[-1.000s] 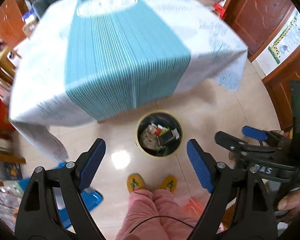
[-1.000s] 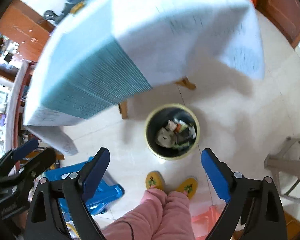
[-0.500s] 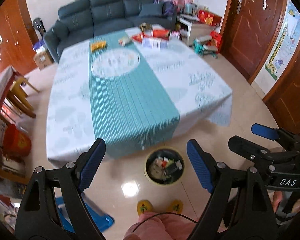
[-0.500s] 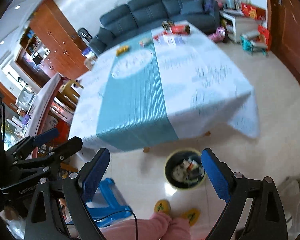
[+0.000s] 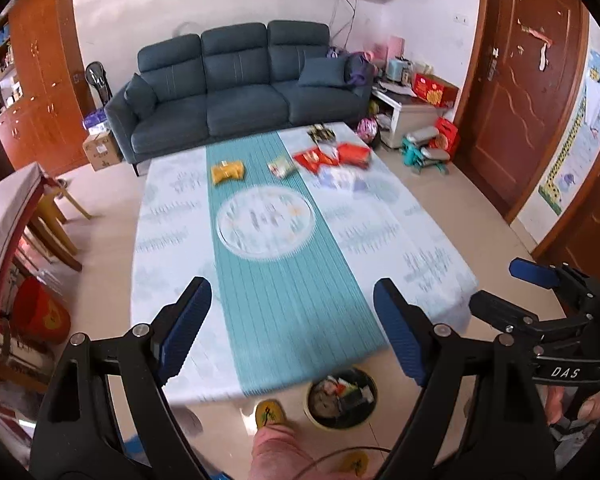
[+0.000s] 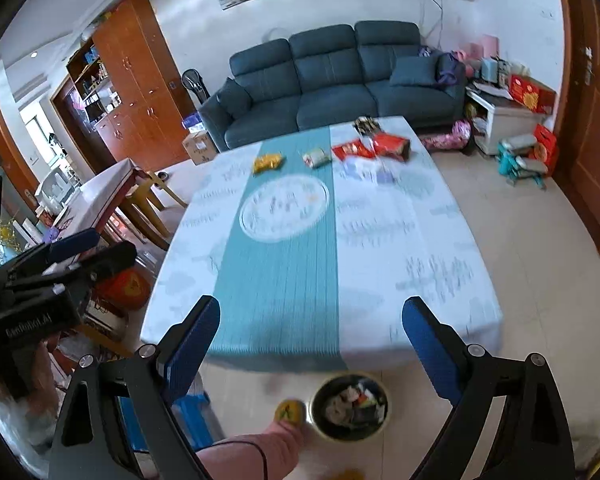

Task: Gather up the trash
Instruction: 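Move both tools back over the table toward the snack bags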

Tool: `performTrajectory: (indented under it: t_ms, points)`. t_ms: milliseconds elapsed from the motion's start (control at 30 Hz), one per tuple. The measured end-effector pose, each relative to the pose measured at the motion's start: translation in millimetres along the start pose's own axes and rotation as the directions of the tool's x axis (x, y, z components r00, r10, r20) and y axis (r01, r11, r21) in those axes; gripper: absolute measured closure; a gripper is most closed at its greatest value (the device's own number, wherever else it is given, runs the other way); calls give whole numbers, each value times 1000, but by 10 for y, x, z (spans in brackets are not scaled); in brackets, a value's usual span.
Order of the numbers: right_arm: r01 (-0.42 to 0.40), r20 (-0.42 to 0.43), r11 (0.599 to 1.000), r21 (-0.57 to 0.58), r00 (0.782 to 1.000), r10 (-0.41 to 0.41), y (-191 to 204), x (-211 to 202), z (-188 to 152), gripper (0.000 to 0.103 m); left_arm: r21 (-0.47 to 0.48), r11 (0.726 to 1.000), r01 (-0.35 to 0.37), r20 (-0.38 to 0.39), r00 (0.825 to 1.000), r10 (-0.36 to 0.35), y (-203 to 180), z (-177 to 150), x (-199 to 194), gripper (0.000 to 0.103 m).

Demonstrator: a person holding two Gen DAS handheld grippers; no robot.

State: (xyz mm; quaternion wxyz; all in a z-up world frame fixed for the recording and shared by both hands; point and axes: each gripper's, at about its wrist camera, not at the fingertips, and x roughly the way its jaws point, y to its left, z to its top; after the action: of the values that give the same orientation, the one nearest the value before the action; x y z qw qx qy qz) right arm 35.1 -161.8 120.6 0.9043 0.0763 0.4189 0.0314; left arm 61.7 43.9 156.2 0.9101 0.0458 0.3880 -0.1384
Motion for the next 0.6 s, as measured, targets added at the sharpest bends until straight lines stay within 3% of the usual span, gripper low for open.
performTrajectory:
  t_ms: [200, 333, 500, 600]
  points:
    - [0, 37, 1000, 22, 999, -1, 108, 484, 904, 10, 103, 995, 15, 8, 1000, -16, 640, 837, 509, 22]
    - [-16, 12, 996, 87, 1000, 15, 181, 1026, 1576, 20, 152, 987, 52, -43, 998, -46, 1115, 1364, 1115, 22]
    - [-16, -90, 983, 183, 995, 33, 269, 2068, 2288, 24, 199, 968, 155, -199, 973, -115, 1665, 1886, 2186, 22]
    - [8, -155, 974, 228, 988, 28, 253, 2797, 2563, 30, 226, 958, 175, -274, 956, -110, 1879, 2033, 2858, 22]
